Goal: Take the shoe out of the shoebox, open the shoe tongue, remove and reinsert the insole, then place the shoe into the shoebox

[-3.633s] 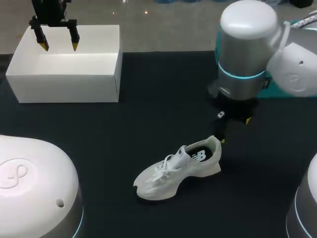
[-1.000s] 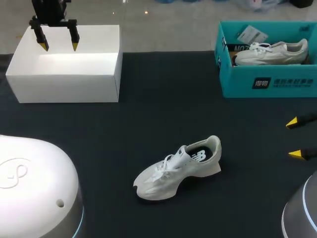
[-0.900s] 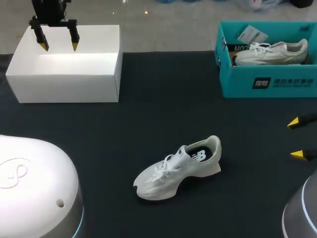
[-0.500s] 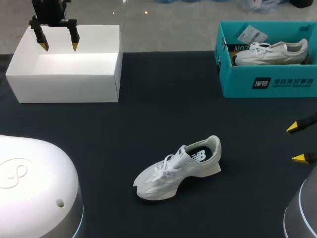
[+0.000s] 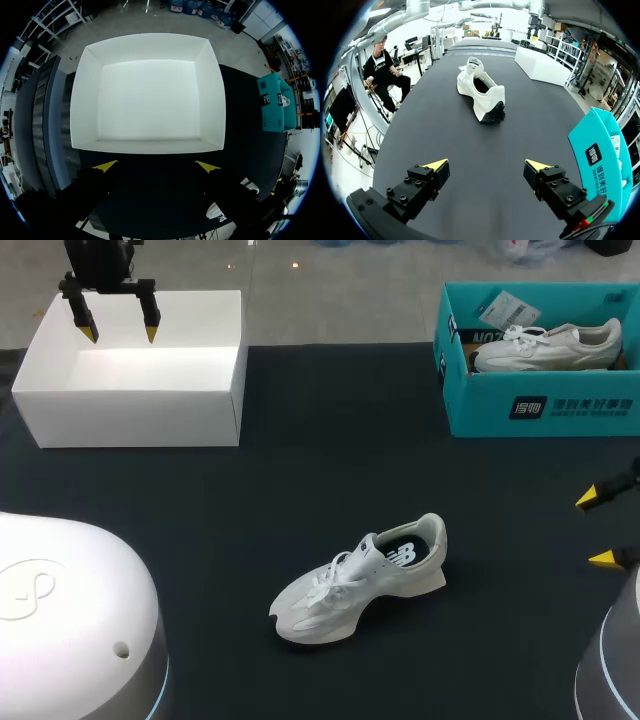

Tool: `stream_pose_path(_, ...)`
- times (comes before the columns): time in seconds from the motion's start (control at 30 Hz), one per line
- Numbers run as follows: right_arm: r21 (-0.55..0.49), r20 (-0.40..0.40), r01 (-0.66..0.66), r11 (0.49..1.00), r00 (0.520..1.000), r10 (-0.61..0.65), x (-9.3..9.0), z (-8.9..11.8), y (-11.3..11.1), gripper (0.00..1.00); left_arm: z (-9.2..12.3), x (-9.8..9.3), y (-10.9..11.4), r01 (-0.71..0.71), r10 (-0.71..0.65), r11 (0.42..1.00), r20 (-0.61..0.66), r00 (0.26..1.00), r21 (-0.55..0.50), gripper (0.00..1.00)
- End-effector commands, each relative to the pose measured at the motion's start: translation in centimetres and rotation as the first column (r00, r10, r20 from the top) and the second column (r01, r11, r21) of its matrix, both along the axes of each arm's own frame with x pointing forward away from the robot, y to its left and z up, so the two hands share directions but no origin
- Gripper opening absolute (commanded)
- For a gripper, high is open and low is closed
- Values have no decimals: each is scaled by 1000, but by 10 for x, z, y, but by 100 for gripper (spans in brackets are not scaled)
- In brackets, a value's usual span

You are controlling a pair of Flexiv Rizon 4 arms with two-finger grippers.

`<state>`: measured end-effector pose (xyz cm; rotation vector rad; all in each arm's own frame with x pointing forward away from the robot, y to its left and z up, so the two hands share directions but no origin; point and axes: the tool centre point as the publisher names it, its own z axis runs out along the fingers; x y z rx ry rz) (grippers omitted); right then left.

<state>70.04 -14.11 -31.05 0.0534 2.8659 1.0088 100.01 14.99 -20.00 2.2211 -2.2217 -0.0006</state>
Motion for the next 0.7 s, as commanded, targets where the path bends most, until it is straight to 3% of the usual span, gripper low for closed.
stream_pose_path(0.03,-2,3,2,1000,1000,-2,-1,0,1,100,0,0,0,0,0,1000,0,1000,0,100)
stream_pose_path(0.47,-2,3,2,1000,1000,-2,-1,0,1,100,0,0,0,0,0,1000,0,1000,0,100)
stream_pose_path(0.7,5,7,-83,997,997,83,0,-19,51,100,0,0,0,0,0,1000,0,1000,0,100)
